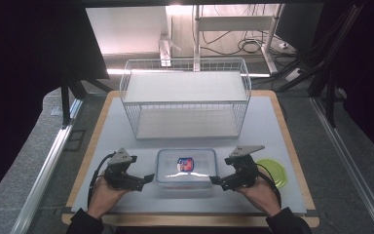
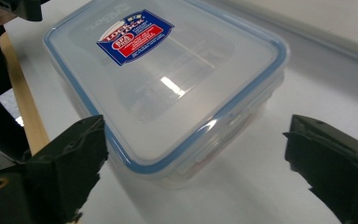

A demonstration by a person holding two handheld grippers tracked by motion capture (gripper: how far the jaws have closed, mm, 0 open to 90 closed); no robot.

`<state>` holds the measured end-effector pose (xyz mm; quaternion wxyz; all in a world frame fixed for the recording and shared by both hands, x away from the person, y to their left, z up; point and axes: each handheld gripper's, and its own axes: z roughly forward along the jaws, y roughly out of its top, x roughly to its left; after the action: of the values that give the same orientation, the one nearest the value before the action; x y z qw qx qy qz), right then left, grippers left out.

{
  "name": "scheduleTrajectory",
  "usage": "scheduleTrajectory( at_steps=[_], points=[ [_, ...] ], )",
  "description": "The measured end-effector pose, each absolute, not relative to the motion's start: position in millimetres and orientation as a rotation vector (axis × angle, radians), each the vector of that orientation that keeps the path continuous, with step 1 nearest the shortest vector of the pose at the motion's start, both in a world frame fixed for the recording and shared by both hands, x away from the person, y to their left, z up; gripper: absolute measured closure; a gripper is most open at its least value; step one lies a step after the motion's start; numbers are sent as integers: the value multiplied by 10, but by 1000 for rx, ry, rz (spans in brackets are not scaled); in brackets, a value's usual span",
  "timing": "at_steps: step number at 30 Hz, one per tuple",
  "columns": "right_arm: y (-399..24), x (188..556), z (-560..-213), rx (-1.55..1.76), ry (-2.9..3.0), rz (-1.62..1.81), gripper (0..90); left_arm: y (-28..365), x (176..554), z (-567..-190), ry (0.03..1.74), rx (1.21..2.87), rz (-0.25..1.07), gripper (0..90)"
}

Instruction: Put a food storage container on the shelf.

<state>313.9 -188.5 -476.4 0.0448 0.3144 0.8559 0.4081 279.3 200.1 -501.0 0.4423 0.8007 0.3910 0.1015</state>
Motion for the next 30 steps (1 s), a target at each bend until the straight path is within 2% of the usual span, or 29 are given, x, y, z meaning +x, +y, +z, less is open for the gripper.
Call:
scheduleTrajectory(
  at_steps=[12,17,20,23,26,30],
  points=[
    [-1727,3379,-4904,1181,2746,1236,64,1804,3105,-5135,997,1974,-18,14],
    [-1674,3475,-4961,1274,2782,1282,65,1682,3197,-5200,943,1966,-154,21],
    [-1676,3500,-4968,1294,2784,1286,71,1654,3192,-5205,954,1972,-152,0],
    [-1704,3513,-4972,1333,2795,1299,99,1680,3159,-5193,947,1973,-156,33],
    [-1737,3469,-4920,1304,2802,1281,176,1685,3104,-5154,947,1991,-135,51],
    [-1753,3395,-4864,1272,2793,1269,238,1702,3026,-5116,959,1984,-106,125]
  ],
)
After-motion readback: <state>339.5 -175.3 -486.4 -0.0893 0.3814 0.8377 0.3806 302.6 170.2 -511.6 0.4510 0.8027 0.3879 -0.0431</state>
